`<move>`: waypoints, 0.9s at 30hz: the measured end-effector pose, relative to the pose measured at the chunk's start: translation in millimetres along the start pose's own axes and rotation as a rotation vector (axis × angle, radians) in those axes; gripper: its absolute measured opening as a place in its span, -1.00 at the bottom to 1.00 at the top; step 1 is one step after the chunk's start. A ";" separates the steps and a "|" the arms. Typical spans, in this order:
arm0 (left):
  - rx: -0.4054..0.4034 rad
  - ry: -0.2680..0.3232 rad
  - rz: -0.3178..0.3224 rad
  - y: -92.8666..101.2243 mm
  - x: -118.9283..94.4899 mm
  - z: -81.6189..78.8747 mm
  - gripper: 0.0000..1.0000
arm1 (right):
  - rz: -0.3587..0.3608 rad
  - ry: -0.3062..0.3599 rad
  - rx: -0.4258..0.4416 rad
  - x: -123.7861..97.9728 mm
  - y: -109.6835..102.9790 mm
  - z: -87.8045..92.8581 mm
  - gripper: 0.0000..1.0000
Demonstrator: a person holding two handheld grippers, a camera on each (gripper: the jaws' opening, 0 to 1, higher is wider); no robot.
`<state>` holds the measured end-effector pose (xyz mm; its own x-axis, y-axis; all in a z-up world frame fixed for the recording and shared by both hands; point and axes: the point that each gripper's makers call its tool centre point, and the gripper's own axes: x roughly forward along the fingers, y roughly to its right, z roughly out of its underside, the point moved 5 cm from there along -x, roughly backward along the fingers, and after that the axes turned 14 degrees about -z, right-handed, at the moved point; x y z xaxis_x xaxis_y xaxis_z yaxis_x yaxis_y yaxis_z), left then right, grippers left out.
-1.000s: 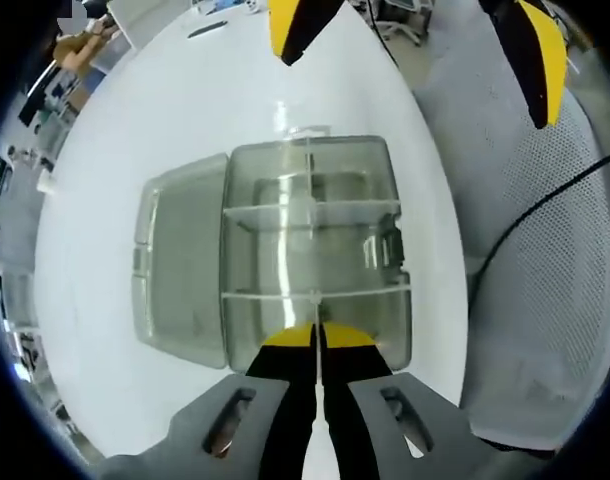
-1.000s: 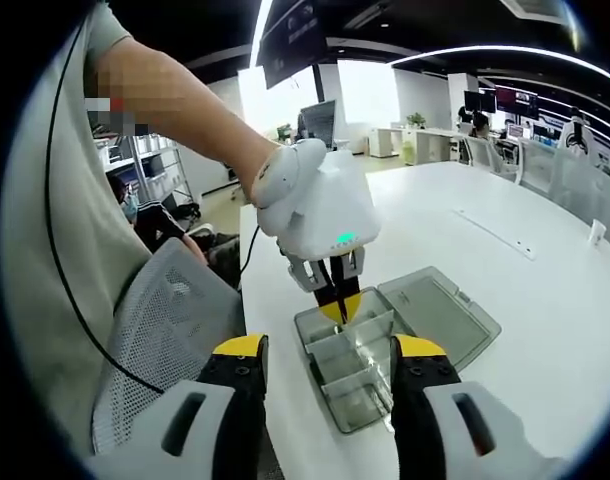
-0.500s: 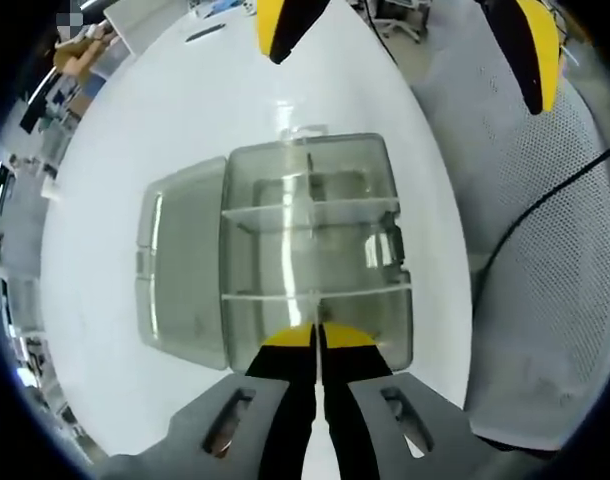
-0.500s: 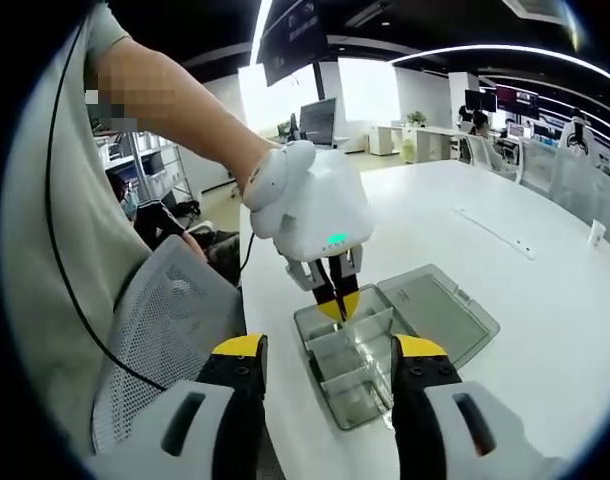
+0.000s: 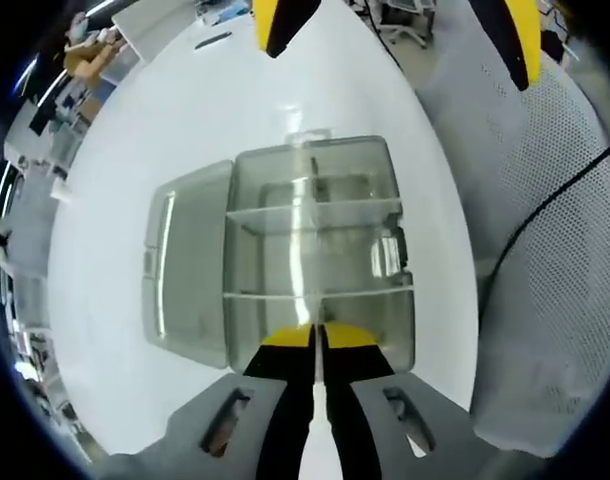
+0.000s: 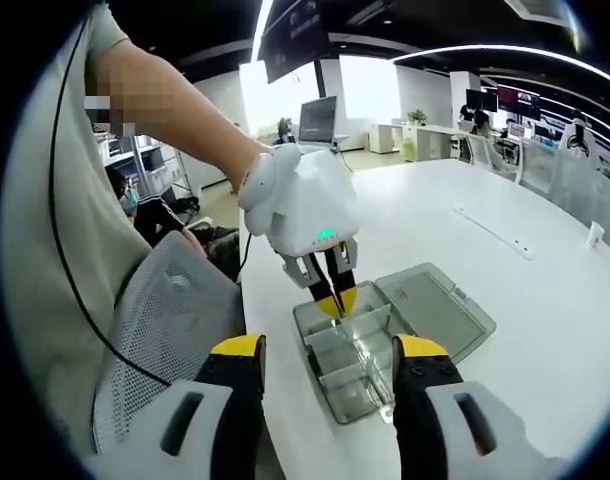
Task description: Insert the divider into the dual guide fixture by aligning both edges with the guide slots and pushing it downward to the bottom, including one-sided entry, uneven engagement, binding, and posture correction.
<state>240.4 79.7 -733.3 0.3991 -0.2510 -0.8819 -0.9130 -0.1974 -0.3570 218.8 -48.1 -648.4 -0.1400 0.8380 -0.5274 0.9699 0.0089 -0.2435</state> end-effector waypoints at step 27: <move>-0.206 0.033 -0.107 -3.1 -18.6 5.1 -0.74 | -0.022 0.009 -0.029 -12.9 9.3 18.8 -0.02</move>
<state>235.4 89.8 -717.4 0.4986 -0.2484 -0.8305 -0.8299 -0.4133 -0.3747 225.9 -69.0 -659.2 -0.1599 0.8421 -0.5151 0.9720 0.0433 -0.2310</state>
